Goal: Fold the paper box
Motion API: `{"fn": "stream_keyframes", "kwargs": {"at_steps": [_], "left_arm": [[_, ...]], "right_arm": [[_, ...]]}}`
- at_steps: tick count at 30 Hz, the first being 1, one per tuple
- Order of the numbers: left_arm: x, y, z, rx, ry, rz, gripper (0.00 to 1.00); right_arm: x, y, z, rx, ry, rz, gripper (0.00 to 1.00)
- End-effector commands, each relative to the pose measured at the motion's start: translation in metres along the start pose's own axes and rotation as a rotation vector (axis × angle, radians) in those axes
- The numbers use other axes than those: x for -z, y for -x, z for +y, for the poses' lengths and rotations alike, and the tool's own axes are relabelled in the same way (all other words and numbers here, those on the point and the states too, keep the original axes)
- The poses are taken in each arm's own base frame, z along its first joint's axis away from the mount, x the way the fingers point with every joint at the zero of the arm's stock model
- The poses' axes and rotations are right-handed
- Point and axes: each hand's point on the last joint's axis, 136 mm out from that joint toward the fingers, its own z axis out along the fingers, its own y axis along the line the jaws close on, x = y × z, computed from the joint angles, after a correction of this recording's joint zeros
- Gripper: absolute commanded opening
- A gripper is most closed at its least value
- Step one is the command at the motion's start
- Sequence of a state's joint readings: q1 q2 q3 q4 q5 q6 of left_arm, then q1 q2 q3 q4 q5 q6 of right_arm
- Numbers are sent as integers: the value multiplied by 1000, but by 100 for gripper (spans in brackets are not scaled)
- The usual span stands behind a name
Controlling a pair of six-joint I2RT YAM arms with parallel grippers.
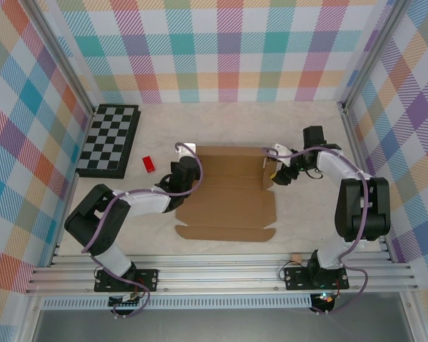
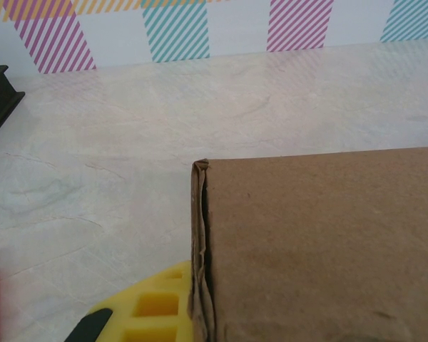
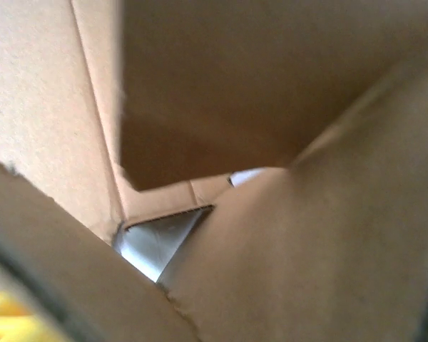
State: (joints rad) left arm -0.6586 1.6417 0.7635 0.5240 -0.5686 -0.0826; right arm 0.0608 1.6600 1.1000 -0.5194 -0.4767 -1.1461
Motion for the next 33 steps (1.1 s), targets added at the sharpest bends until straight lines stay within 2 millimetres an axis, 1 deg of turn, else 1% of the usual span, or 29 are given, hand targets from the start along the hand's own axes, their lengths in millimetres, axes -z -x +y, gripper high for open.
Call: {"fn": "stream_keyframes", "kwargs": {"at_steps": [1,4,5,8,13,16,19,21,23,25,28,30,33], "left_arm": [[-1,-16,-14,-26,-53,52,0],[-1,-16,-15,-20,-56,53,0],[-1,-16,-16,-21,-57,54,0],[-1,-17,-18,-21,-59,56,0],[1,-17,-21,-14,-64,57,0],[4,-17,-25,-10,-77,58,0],[6,-16,-28,-4,-73,61,0],[7,-17,-28,8,-65,65,0],[7,-18,-29,23,-62,70,0],[6,-19,-33,26,-64,77,0],[6,-19,-37,17,-65,78,0],[6,-17,-38,18,-66,76,0],[8,-16,-40,24,-71,75,0]], "right_arm": [[-4,20,6,-26,42,-85,72],[-7,28,7,-44,31,-111,71],[-9,27,5,-48,11,-104,71],[-15,25,-8,-108,-97,-92,70],[-13,27,-33,-321,-237,-103,69],[-7,29,-46,-408,-336,-118,68],[4,28,-62,-548,-447,-132,67],[9,27,-69,-598,-528,-135,66],[8,35,-65,-600,-557,-168,66],[5,48,-59,-585,-560,-222,66],[-2,63,-52,-553,-552,-267,66],[-6,69,-51,-552,-558,-276,66],[-6,73,-53,-599,-602,-296,57]]}}
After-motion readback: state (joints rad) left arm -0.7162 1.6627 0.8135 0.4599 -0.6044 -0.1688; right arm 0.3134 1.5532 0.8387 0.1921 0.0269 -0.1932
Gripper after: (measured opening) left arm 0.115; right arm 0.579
